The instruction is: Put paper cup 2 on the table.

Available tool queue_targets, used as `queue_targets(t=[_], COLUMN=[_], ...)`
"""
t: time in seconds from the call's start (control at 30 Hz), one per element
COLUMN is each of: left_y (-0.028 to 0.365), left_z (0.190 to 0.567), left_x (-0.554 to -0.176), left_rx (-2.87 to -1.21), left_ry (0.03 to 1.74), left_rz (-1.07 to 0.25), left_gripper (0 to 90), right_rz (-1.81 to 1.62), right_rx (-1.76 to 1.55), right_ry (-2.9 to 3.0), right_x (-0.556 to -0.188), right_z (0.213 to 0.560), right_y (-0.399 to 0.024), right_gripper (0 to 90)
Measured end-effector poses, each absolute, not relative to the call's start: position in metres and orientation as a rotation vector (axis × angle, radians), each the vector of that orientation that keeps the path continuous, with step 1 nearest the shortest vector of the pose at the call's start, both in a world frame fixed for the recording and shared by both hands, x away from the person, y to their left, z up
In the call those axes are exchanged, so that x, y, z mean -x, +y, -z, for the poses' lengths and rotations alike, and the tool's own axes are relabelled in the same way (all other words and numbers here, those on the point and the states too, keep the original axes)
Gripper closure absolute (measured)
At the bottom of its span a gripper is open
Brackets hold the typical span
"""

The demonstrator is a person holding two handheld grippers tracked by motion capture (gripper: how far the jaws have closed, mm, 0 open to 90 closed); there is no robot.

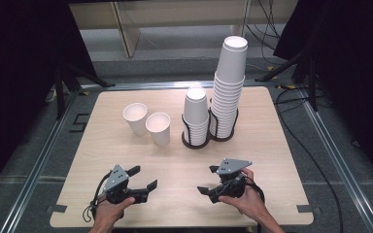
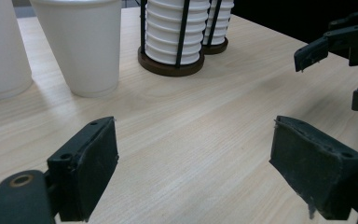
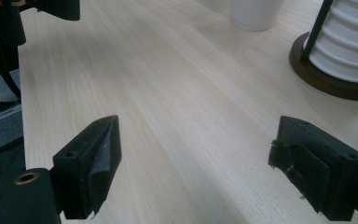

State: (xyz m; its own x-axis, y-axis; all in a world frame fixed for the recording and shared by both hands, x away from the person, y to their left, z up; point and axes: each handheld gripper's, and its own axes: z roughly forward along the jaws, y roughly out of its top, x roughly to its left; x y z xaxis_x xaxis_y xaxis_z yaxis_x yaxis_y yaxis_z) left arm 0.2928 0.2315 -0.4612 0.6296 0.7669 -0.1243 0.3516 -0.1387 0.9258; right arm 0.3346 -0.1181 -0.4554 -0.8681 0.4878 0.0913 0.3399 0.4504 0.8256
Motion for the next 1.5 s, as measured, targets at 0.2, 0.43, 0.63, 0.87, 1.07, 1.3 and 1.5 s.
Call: queue_targets(t=[0.2,0.43,0.63,0.87,1.07,1.3,1.5], left_y=[0.228,0.223,0.222,0.229,0.230,0.230,0.232], left_z=[0.463,0.466,0.464,0.464,0.465,0.466,0.464], left_x=[-0.283,-0.272,-0.264,-0.265,-0.268,-0.269,-0.269], left_rx=[-1.803,-1.850,-1.845,-1.834,-1.830,-1.832,-1.829], left_ry=[0.866,0.846,0.843,0.879,0.877,0.898,0.883], left_rz=[-0.493,-0.476,-0.464,-0.460,-0.457,-0.463,-0.460], left_gripper=[14.3,14.3,14.4,14.4,14.4,14.4,14.4], right_rz=[-1.390,-1.373,-1.372,-1.373,-1.372,-1.372,-1.354], right_rx=[-0.723,-0.699,-0.709,-0.702,-0.704,-0.703,-0.718], right_ry=[2.560,2.590,2.592,2.613,2.621,2.626,2.612], right_x=[-0.333,-0.331,-0.331,-0.331,-0.331,-0.330,-0.331], right_z=[0.458,0.461,0.462,0.465,0.465,0.465,0.467], right_y=[-0.115,-0.112,-0.111,-0.109,-0.108,-0.108,-0.107], right_gripper=[16.0,16.0,16.0,16.0,15.9,15.9,15.9])
